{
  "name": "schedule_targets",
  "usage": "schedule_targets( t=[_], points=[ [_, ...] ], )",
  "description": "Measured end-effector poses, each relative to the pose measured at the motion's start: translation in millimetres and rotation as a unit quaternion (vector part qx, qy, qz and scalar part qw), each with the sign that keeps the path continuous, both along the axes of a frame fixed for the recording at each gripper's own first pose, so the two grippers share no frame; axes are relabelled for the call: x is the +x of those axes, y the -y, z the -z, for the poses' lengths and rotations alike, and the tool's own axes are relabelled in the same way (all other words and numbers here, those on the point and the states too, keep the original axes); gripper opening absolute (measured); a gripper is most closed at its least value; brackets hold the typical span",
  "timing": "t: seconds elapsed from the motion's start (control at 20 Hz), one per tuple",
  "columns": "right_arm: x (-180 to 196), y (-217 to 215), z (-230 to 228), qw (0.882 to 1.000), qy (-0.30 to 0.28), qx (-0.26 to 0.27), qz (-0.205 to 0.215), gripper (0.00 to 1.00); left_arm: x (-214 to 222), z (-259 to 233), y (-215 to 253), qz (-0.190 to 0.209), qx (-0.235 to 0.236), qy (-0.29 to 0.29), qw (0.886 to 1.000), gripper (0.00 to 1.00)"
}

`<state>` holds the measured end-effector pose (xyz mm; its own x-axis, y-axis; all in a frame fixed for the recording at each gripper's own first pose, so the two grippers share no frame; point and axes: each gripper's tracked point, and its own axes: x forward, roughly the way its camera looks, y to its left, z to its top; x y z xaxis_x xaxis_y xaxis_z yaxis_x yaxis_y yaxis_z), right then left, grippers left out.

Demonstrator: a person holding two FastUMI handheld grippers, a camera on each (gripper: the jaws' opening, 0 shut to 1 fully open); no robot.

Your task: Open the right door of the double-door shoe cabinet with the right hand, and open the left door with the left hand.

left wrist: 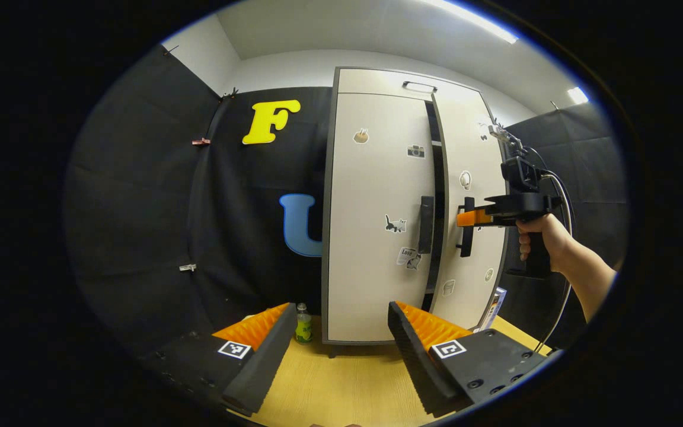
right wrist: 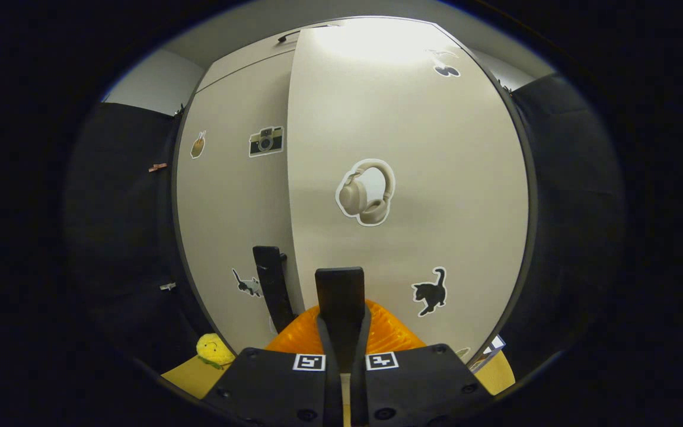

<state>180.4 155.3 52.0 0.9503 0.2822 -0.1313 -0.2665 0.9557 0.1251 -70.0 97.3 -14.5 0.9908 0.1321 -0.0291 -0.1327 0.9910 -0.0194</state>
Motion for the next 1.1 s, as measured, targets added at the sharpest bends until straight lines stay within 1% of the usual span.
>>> schedule_targets(
  t=[0.15, 0.35, 0.5, 0.7, 0.8, 0.9, 1.1],
  points=[
    [-16.3, 11.5, -0.4, 1.0, -0.001, -0.001, 0.006, 0.1, 1.2, -0.8, 8.4, 0.021, -0.001, 0.0, 1.0, 0.95],
    [-32.0, 28.5, -2.4, 1.0, 0.004, -0.008, 0.025, 0.1, 5.1, -0.5, 24.3, 0.058, -0.01, -0.001, 0.998, 0.95],
    [-43.4, 42.5, -3.6, 0.999, 0.008, -0.003, 0.04, 0.1, 6.2, -0.3, 31.1, 0.071, -0.011, -0.002, 0.997, 0.95],
    [-54.8, 64.6, -4.9, 0.998, 0.005, -0.015, 0.063, 0.09, 4.6, 4.1, 49.1, 0.099, -0.005, -0.012, 0.995, 0.95],
    [-58.3, 73.5, -5.3, 0.997, 0.004, -0.023, 0.068, 0.09, 4.1, 5.6, 58.3, 0.112, -0.01, -0.013, 0.994, 0.95],
    [-61.6, 81.4, -6.1, 0.997, 0.003, -0.027, 0.068, 0.09, 7.1, 9.7, 62.5, 0.107, -0.013, -0.019, 0.994, 0.95],
    [-68.2, 101.4, -6.2, 0.997, 0.005, -0.037, 0.064, 0.08, 14.8, 7.2, 69.8, 0.081, -0.022, -0.02, 0.996, 0.95]
  ],
)
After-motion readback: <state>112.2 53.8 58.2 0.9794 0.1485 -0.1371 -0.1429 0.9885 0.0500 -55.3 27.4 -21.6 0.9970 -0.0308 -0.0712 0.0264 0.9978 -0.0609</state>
